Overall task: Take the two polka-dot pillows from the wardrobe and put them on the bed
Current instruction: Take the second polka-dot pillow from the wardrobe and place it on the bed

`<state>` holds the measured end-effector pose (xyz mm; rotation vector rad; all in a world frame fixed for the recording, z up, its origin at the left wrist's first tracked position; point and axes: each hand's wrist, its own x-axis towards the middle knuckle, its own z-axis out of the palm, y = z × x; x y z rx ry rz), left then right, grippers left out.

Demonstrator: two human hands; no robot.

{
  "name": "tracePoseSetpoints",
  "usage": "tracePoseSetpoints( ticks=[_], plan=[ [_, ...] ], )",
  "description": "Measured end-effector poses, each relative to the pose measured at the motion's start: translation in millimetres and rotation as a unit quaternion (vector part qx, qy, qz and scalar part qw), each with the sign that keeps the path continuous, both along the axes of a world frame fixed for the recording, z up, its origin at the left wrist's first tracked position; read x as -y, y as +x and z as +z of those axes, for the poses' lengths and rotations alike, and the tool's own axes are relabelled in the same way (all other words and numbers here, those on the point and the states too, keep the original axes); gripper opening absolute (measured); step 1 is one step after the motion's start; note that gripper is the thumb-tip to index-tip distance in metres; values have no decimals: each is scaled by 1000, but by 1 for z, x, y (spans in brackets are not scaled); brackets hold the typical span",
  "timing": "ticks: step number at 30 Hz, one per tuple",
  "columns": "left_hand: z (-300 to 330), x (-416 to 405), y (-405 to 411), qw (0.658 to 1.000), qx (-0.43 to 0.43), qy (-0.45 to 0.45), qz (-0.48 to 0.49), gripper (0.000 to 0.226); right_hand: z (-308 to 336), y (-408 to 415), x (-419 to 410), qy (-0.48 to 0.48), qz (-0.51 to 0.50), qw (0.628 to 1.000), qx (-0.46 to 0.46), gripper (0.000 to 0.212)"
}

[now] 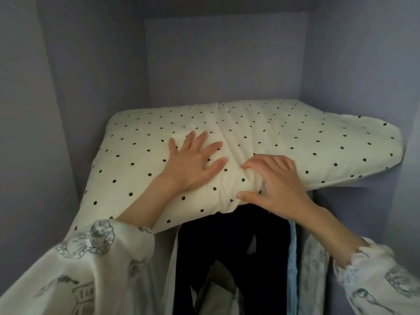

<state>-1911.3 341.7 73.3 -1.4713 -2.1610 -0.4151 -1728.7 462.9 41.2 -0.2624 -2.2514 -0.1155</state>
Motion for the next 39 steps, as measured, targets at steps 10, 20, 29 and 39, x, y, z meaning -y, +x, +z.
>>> tracePoseSetpoints(
  ticks=[10, 20, 29, 39],
  plan=[
    [-65, -1, 2, 981, -118, 151, -18, 53, 43, -73, -33, -74, -180, 981, 9, 60],
    [33, -29, -33, 974, -174, 145, 15, 57, -9, -75, -37, 79, -207, 970, -100, 57],
    [91, -36, -58, 953, -216, 207, 40, 77, -27, -74, -49, 158, -187, 958, -147, 55],
    [54, -12, -60, 947, -207, 239, 49, 76, -40, -73, -61, 245, -163, 937, -186, 56]
  ],
)
